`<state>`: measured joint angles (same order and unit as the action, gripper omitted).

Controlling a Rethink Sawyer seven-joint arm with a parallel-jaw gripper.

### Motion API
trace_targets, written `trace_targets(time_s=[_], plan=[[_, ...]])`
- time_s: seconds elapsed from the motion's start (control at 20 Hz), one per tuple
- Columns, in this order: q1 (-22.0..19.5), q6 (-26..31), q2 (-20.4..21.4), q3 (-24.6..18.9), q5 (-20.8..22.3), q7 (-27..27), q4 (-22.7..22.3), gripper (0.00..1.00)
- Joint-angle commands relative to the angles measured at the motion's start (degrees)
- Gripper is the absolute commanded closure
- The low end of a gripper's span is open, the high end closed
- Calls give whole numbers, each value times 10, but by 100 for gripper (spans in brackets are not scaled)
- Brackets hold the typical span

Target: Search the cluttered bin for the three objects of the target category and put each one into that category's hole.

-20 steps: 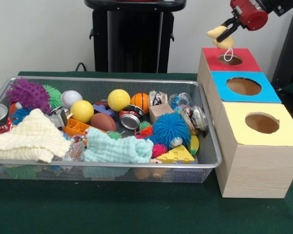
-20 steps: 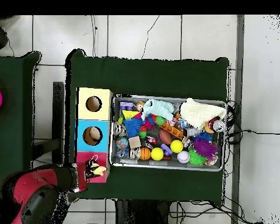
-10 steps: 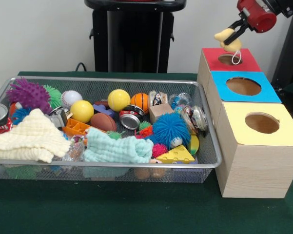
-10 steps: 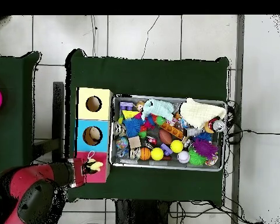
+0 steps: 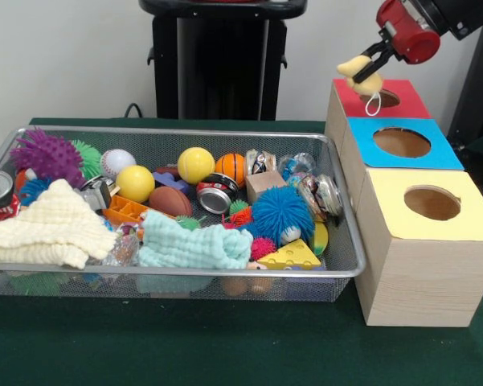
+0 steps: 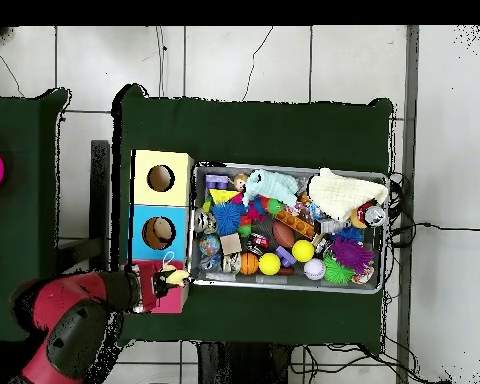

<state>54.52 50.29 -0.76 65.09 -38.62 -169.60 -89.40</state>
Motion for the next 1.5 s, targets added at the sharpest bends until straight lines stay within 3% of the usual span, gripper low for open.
trace_targets(time_s=[0.05, 0.45, 0.7, 0.85, 1.5], plan=[[-18, -54, -42, -63, -17, -156, 44, 100], [-13, 14, -69, -37, -20, -200, 84, 100], [-8, 21, -77, -35, -28, -217, 93, 100], [-10, 17, -45, -54, -33, -200, 78, 100], [5, 77, 40, -53, -15, -177, 44, 100]])
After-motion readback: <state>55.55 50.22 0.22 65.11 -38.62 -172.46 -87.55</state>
